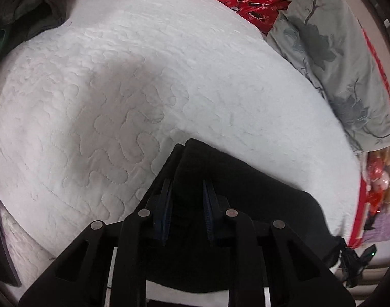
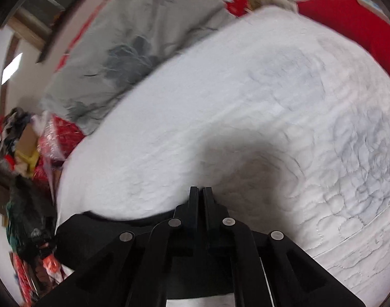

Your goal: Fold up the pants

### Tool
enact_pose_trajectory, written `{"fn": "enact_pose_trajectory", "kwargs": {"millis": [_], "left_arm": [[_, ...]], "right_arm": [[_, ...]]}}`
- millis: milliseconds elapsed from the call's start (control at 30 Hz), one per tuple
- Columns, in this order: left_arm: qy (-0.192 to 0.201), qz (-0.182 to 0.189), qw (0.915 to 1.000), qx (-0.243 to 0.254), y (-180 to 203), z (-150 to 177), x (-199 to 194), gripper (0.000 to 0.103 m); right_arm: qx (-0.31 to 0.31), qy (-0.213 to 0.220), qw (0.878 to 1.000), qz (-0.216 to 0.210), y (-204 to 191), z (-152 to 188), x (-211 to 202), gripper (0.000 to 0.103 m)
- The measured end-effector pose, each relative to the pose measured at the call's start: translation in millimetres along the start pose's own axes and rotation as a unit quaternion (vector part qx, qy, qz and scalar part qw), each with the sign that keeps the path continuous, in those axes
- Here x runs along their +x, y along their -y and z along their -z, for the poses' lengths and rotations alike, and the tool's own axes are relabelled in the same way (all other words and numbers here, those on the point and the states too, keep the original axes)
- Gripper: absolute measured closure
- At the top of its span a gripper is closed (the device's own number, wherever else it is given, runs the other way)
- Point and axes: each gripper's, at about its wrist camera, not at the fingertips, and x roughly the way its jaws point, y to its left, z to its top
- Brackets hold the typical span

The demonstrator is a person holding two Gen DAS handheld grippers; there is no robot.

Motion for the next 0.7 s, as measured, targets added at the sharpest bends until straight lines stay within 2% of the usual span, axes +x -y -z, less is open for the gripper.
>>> {"fn": "enact_pose_trajectory", "kwargs": {"millis": [100, 167, 233, 267, 300, 367, 433, 467, 533, 567, 600, 667, 700], "left_arm": [[-0.005, 0.009, 0.9999, -0.008, -2.2, -0.9, -3.0, 0.080], [-0.015, 0.036, 0.9990, -0.021, -10.7, -2.5, -6.6, 0.079], [-0.027, 0.068, 0.9962, -0.047, -19.9, -3.4, -7.6, 0.077], [-0.031, 0.079, 0.9947, -0.059, -23.5, -2.7, -7.2, 0.076], [-0.034, 0.086, 0.9934, -0.068, -25.5, -3.3, -6.1, 0.076], [-0.037, 0.095, 0.9918, -0.078, -23.1, -2.3, -3.3, 0.075], [-0.036, 0.083, 0.9934, -0.070, -18.2, -0.5, -2.6, 0.075], [-0.033, 0.074, 0.9947, -0.063, -16.5, 1.1, -3.7, 0.075], [-0.023, 0.050, 0.9976, -0.043, -10.7, 4.6, -5.1, 0.075], [-0.020, 0.039, 0.9984, -0.036, -7.9, 6.1, -3.8, 0.075], [-0.017, 0.028, 0.9990, -0.032, -5.6, 7.3, -2.6, 0.075], [-0.015, 0.014, 0.9994, -0.027, -3.8, 9.3, -3.8, 0.075], [-0.014, 0.011, 0.9994, -0.030, -2.8, 10.3, -6.6, 0.075]], "right_arm": [[0.009, -0.001, 1.000, 0.017, 8.4, 3.1, 2.7, 0.094], [0.016, 0.000, 1.000, 0.018, 13.0, 4.3, -1.0, 0.093], [0.028, -0.007, 1.000, 0.005, 18.2, 4.9, -5.6, 0.087], [0.035, -0.006, 0.999, -0.003, 19.3, 5.7, -8.1, 0.072], [0.044, -0.008, 0.999, -0.020, 21.7, 7.8, -9.5, 0.050], [0.056, -0.011, 0.998, -0.037, 25.1, 13.2, -9.7, 0.037], [0.061, -0.008, 0.997, -0.042, 26.4, 18.9, -9.4, 0.038], [0.055, -0.007, 0.998, -0.038, 25.2, 21.3, -10.9, 0.042], [0.037, -0.001, 0.999, -0.035, 19.7, 24.5, -18.7, 0.067], [0.027, 0.001, 0.999, -0.030, 17.0, 26.6, -21.7, 0.088], [0.007, -0.001, 1.000, -0.012, 13.7, 29.5, -23.4, 0.094], [-0.022, -0.012, 0.999, 0.036, 13.9, 34.1, -18.2, 0.094], [-0.028, -0.016, 0.998, 0.052, 18.5, 35.1, -15.4, 0.098]]}}
